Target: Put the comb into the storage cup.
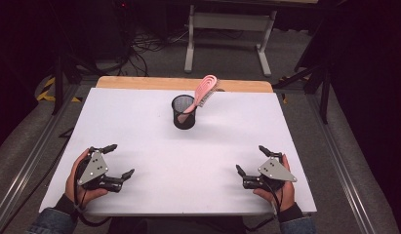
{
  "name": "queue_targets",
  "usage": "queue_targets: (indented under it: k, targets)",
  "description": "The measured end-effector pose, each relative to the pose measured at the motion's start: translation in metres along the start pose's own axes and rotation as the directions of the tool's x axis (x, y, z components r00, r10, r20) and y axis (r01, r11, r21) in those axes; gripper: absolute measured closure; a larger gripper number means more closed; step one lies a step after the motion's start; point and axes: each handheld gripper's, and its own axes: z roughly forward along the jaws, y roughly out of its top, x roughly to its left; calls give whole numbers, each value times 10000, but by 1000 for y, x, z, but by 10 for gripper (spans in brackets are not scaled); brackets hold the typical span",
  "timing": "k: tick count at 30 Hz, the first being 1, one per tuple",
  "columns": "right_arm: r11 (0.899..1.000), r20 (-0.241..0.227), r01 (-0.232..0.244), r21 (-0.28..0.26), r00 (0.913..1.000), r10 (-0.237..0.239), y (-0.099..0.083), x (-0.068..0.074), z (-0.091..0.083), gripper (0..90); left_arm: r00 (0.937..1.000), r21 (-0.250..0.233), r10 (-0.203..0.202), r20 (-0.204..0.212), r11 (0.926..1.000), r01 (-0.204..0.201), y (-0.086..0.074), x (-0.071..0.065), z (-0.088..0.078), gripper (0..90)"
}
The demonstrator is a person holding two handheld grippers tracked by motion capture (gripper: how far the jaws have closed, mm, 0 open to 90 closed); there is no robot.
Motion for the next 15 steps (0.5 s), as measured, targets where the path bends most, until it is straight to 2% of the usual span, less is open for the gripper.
queue_targets:
  k: [10, 15]
  targets:
    - [9999, 85, 97, 43, 9999, -97, 2, 3, 0, 37, 9999, 1, 81, 64, 10000, -81, -1, -1, -1, 57]
    - [9999, 44, 98, 97, 9999, -98, 1, 3, 2, 37, 10000, -15, -6, 46, 10000, 6, -1, 0, 0, 56]
